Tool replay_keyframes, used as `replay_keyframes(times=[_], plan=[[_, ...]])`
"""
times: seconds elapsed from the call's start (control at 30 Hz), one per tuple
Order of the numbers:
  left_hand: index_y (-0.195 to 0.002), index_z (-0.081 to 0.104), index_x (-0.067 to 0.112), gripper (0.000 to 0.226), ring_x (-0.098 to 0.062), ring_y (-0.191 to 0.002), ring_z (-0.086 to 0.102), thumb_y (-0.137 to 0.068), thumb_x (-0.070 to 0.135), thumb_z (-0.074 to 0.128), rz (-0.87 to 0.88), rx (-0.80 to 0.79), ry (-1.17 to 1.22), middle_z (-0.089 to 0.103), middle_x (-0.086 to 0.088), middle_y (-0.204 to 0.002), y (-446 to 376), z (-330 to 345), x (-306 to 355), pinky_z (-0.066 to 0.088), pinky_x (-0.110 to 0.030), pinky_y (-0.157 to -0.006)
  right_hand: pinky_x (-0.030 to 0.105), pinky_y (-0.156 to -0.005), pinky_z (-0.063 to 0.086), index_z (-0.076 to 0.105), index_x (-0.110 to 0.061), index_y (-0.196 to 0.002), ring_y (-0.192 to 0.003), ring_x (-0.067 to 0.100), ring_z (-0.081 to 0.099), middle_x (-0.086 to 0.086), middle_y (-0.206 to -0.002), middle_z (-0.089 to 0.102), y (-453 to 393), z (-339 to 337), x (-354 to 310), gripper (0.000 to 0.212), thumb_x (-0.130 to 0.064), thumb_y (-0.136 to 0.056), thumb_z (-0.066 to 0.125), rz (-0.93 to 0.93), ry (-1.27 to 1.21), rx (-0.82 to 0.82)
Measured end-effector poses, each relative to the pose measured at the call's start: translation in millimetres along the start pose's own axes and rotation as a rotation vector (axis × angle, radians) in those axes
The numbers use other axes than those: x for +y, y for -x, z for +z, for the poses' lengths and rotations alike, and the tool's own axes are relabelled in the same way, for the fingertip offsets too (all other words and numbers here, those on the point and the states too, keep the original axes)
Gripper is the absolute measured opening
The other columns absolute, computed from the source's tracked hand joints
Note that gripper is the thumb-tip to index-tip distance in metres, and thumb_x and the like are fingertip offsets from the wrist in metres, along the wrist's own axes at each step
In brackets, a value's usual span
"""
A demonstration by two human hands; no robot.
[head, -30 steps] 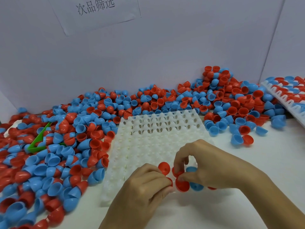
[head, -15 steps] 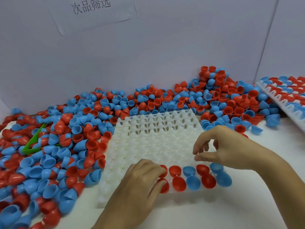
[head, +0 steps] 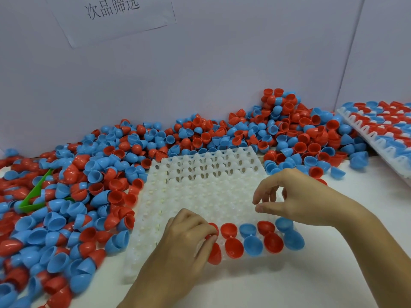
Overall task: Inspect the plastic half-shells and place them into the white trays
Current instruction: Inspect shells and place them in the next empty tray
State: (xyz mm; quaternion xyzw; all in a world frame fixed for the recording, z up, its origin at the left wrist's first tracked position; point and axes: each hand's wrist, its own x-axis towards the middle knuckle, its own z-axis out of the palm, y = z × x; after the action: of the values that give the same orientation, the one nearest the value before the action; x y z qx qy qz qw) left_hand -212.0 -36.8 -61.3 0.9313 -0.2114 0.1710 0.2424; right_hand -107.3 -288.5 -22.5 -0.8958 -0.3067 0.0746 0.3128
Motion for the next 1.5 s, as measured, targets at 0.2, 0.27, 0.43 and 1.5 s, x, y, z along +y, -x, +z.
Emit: replay_keyframes(times=[0.2, 0.27, 0.43, 1.5], plan=[[-0.084, 0.070, 0.027, 0.008, -0.002, -0.093, 0.054, -0.087, 0.030, 0.064, -0.043, -0.065, 0.069, 0.062, 0.021, -0.083, -4, -4, -2, 0.048, -0.021, -0.078, 0.008, -0.065, 0.050, 0.064, -0.052, -0.086, -0.089, -0.007, 0.062, -0.032, -0.089, 0.063, 0, 1, 3, 0.014, -0.041, -0.084, 0.074, 0.017, -0.016, 0.022], [-0.083, 0.070, 0.026, 0.006, -0.003, -0.093, 0.054, -0.088, 0.027, 0.067, -0.042, -0.078, 0.077, 0.061, 0.021, -0.083, -6, -6, -2, 0.046, -0.020, -0.079, 0.008, -0.064, 0.050, 0.064, -0.052, -0.086, -0.087, -0.006, 0.063, -0.029, -0.088, 0.065, 0, 2, 2, 0.016, -0.040, -0.084, 0.074, 0.025, -0.025, 0.024], [-0.088, 0.070, 0.033, 0.011, -0.005, -0.099, 0.056, -0.089, 0.041, 0.063, -0.071, -0.052, 0.141, 0.060, 0.023, -0.091, -3, -14, 3, 0.043, -0.017, -0.085, 0.009, -0.065, 0.051, 0.064, -0.052, -0.087, -0.087, -0.006, 0.063, -0.019, -0.086, 0.069, 0, 3, 3, 0.015, -0.040, -0.086, 0.072, 0.042, -0.017, 0.032], [-0.078, 0.076, 0.017, 0.030, -0.007, -0.082, 0.055, -0.091, 0.029, 0.052, 0.226, 0.014, -0.129, 0.069, 0.012, -0.080, 12, 0, 12, 0.044, -0.018, -0.076, 0.028, -0.085, 0.050, 0.075, -0.031, -0.108, -0.100, 0.005, 0.051, -0.017, -0.110, 0.066, -2, 56, -67, 0.021, -0.034, -0.099, 0.057, -0.216, 0.249, -0.019]])
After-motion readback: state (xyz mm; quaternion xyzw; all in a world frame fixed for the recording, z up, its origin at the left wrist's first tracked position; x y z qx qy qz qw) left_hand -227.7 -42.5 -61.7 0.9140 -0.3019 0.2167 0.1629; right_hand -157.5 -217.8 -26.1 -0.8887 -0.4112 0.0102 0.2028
